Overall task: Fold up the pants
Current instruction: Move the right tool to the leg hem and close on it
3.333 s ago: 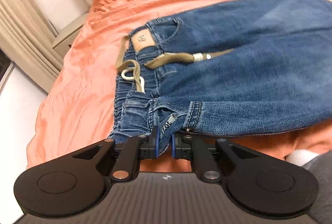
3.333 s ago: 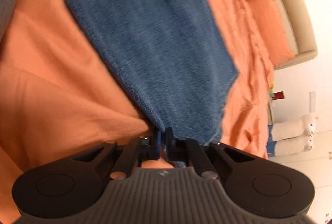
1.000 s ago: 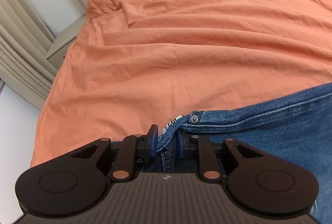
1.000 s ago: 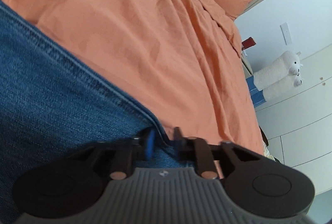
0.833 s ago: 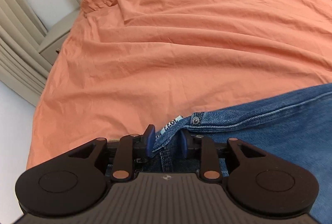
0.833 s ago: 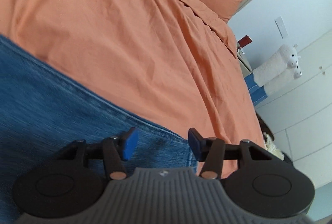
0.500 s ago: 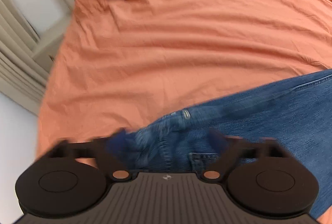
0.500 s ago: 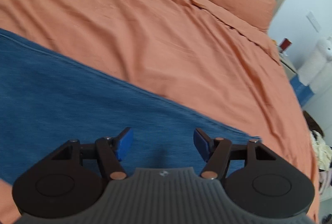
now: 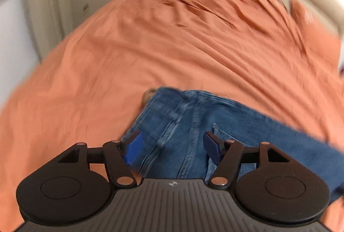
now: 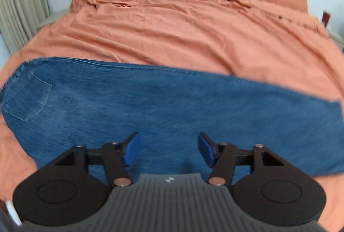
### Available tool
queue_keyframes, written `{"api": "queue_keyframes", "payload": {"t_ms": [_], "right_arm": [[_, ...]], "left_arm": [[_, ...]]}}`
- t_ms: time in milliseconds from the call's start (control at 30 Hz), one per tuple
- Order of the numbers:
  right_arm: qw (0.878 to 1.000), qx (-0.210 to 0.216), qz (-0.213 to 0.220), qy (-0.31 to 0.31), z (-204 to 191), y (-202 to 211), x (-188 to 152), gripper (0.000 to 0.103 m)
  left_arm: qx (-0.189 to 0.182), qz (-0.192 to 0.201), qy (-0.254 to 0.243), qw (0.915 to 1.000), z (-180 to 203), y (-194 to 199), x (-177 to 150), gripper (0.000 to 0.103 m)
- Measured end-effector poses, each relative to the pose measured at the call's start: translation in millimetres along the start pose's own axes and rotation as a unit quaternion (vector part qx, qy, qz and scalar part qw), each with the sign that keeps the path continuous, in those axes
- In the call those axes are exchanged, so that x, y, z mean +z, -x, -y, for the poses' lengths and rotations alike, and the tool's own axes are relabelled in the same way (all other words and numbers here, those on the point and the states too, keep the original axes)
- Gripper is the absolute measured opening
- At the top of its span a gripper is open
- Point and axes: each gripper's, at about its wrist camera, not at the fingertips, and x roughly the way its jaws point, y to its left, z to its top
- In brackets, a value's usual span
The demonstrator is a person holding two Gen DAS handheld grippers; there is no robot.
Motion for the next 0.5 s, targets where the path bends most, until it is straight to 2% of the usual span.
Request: {"api": "queue_keyframes", "payload": {"t_ms": [67,167,267,367,433,467,500], "right_arm": [[1.000,0.006,0.004,-0.022,-3.6,-8.8,-9.6,0.049],[0.999,0.010,0.013,-0.040,-9.3,-20.4,-16.8,0.049],[0.999,0.018,0.020,-0.043,-10.7,-29.7,-20.9,0.049],[0.999,0.025,0.018,-0.040,-10.2,-40.4,-24.0,0.049],[0.999,0.025,0.019,-0.037,-7.3,-44.8,-27.2,0.048],[0.999,0.021,0.019,-0.034,-7.0,-47.7,-27.4,0.048],[0.999,0.017,0.019,-0.030,-6.7,-50.9,-27.2,0.048]], "left_arm": [[-0.036,0.002,0.065,0.9972,-26.8,-3.6,-14.9,0.077],[-0.080,0.002,0.154,0.9848,-57.4,-22.4,-40.9,0.083],[-0.118,0.011,0.226,0.9670,-76.5,-49.3,-63.7,0.083],[-0.148,0.015,0.285,0.9468,-86.4,-79.0,-70.4,0.083],[-0.136,0.022,0.307,0.9417,-89.8,-92.9,-67.7,0.072],[-0.130,0.026,0.306,0.9427,-88.6,-95.8,-64.9,0.062],[-0.115,0.032,0.297,0.9475,-84.1,-95.2,-59.9,0.046]]}}
